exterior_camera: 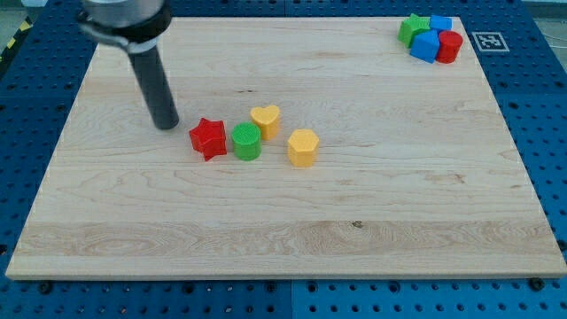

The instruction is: Slide the red star into the green circle

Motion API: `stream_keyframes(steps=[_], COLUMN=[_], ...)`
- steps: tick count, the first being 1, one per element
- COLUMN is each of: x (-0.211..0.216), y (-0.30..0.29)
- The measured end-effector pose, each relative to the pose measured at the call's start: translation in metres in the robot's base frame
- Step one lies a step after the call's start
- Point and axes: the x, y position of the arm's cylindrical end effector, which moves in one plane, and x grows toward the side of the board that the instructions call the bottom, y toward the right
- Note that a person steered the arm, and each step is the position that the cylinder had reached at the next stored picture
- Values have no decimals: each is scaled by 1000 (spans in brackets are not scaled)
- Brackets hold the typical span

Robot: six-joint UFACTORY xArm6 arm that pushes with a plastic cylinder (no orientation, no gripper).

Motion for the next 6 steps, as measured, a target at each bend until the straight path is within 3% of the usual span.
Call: stream_keyframes(steps=[6], x=[19], y=[87])
